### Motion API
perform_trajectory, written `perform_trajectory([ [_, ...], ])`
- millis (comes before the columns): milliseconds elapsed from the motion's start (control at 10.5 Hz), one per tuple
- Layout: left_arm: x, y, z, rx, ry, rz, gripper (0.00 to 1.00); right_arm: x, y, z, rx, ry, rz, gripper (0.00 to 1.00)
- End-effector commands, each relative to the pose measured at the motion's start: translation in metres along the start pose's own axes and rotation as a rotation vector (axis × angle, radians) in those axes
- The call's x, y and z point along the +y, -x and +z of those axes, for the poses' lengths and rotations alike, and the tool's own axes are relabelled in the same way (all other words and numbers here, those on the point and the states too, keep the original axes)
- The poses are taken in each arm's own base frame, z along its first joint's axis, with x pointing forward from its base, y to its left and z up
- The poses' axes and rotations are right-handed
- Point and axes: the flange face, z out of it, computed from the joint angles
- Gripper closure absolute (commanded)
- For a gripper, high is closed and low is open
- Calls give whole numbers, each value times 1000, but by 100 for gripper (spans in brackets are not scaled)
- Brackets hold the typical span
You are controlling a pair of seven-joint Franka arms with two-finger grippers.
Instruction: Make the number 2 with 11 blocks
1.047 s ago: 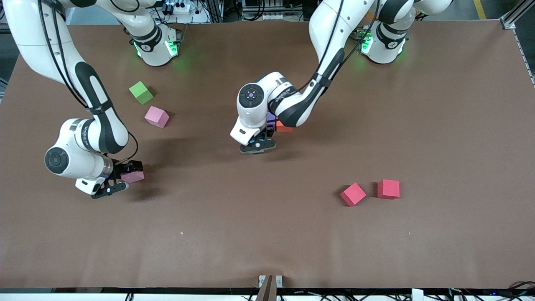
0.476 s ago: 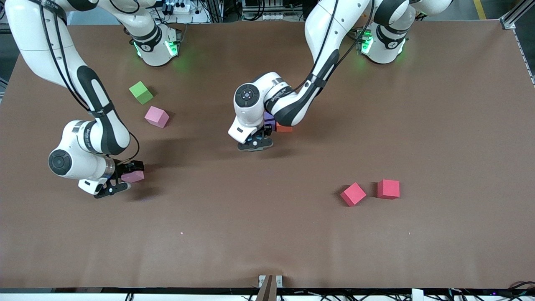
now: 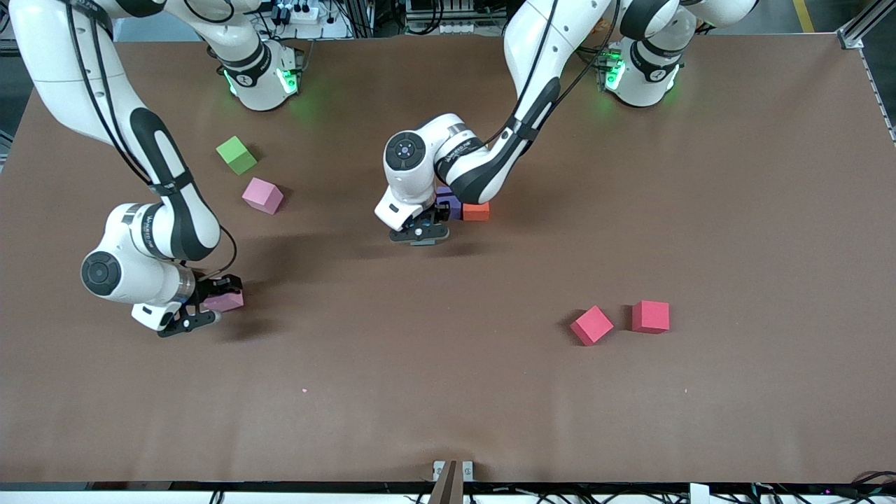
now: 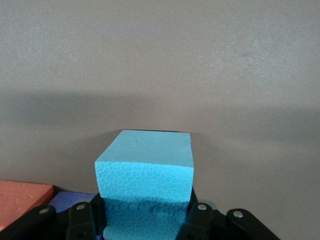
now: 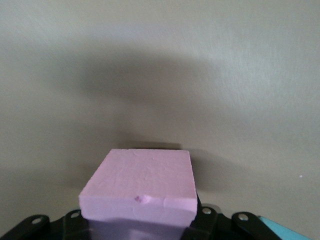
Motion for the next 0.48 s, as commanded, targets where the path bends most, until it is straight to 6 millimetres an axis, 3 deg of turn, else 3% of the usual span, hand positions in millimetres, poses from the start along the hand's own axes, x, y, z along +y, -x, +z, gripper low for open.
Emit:
perform_trajectory([
  [0,0,-1,3,-9,-10,24,100,-22,-17,-33,-29,-21,50,74],
  [381,0,-1,10,-14,-16,26,100,-48,-29,-43,-10,-84,97,72],
])
